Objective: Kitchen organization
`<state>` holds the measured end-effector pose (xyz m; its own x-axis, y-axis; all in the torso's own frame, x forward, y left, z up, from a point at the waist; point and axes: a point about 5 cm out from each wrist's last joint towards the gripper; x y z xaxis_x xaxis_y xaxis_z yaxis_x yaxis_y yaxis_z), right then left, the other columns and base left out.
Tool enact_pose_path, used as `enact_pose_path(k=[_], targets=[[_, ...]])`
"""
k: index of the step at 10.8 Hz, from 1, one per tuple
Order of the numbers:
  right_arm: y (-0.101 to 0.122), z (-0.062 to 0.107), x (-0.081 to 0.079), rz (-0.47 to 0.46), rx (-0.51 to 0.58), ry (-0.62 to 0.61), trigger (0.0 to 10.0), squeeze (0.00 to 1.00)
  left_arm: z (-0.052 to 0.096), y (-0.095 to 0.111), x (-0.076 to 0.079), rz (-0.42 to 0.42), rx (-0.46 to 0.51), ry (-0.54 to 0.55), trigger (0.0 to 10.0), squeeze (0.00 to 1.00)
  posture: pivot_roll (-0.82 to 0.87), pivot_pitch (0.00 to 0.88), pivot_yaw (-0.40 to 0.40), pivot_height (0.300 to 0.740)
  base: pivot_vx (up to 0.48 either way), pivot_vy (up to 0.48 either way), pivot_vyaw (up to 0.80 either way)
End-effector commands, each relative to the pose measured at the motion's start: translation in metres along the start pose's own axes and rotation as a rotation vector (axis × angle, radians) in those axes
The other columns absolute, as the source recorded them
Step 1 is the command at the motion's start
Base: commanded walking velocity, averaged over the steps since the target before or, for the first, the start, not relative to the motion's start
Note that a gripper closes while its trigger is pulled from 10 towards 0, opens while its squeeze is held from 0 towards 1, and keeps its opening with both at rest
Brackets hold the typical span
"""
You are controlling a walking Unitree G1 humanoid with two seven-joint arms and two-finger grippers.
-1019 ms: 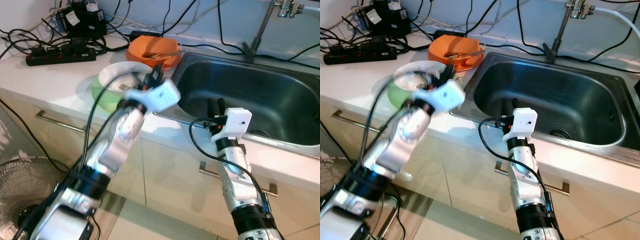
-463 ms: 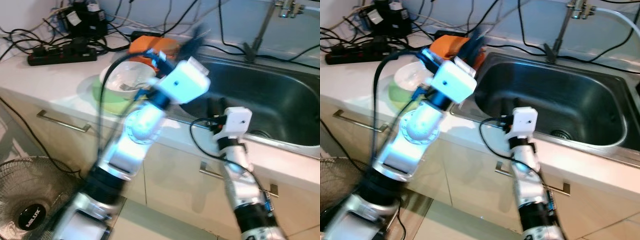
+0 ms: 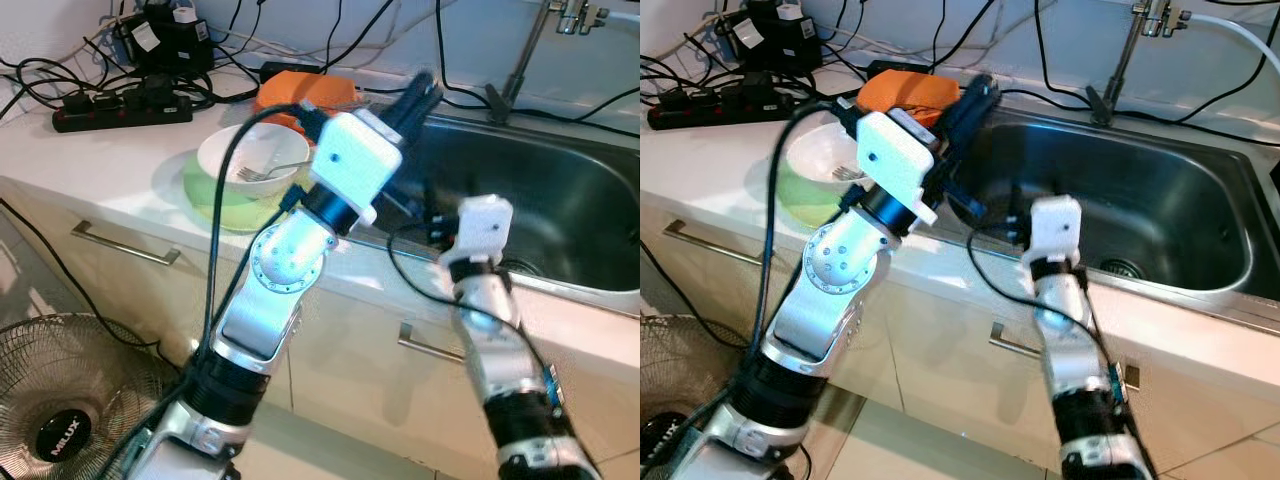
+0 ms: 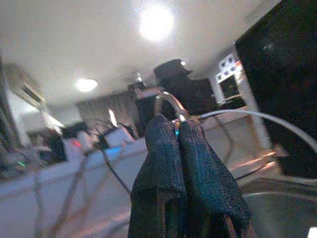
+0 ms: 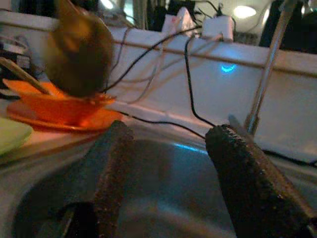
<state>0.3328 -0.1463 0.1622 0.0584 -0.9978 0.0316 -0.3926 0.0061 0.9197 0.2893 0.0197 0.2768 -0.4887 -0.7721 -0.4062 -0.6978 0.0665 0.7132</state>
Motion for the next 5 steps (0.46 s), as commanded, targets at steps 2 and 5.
enact_pose_path(k=[2,5], targets=[[0.009,-0.006,-0.006,-0.059,0.038,0.066,10.0,0.00,0.003,0.001,-0.003,0.087,0.005,-0.005,10.0,0.00,0.20,0.046,0.003,0.740,0.000,0.000,0.00],[0.020,-0.012,-0.005,-0.185,0.069,0.109,10.0,0.00,0.005,0.001,-0.005,0.151,-0.007,-0.017,10.0,0.00,0.20,0.050,0.001,0.740,0.000,0.000,0.00]])
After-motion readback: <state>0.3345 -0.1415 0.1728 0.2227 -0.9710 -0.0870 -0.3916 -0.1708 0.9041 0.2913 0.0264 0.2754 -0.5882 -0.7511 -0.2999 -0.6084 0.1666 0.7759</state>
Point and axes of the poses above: a point about 5 cm out from each wrist's last joint towards the gripper, its own z axis pointing back from the gripper into the wrist, its own y axis along the axis of the wrist's last joint, x = y × z, and after that the axes turned 8 degrees about -z, right-handed
